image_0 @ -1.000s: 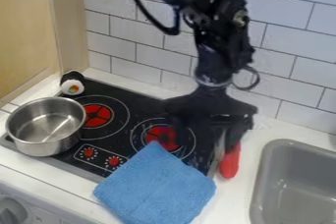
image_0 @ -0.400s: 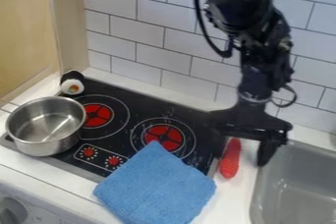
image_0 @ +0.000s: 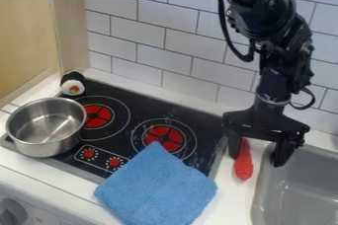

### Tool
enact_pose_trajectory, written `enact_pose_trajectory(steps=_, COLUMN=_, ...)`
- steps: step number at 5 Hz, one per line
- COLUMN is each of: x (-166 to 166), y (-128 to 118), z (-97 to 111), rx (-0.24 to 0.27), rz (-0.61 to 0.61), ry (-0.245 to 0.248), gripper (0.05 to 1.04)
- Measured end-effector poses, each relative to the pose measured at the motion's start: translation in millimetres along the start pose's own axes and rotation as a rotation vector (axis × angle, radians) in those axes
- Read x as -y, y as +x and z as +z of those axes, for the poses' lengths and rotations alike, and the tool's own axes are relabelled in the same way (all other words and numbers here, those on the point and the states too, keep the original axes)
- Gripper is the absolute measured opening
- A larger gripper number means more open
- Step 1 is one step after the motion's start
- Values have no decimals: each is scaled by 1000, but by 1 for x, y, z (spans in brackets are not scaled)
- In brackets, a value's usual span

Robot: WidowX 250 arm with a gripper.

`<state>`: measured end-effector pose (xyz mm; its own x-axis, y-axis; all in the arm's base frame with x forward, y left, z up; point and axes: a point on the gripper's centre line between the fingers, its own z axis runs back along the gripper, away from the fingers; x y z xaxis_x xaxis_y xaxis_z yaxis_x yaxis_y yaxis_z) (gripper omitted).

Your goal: Put the red fork on the top side of the right stove

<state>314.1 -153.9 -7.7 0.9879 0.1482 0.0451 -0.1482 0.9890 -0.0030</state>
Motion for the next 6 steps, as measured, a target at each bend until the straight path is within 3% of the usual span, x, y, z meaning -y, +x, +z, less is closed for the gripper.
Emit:
enact_pose_trajectory(steps=2, x=0, y=-1, z=0, rx=0, rz=-7, ry=3, gripper=494)
enact_pose_trajectory(steps=3, x=-3, y=-4, z=-1, rx=2, rz=-5, ry=0, gripper=345)
enact_pose_trajectory(steps=5, x=-12, y=-14, z=6, rx=7, rz=16, ry=6, gripper=129)
enact_pose_trajectory(steps=6, x=-25, y=-26, z=13, rx=11, rz=33, ry=29, gripper=94)
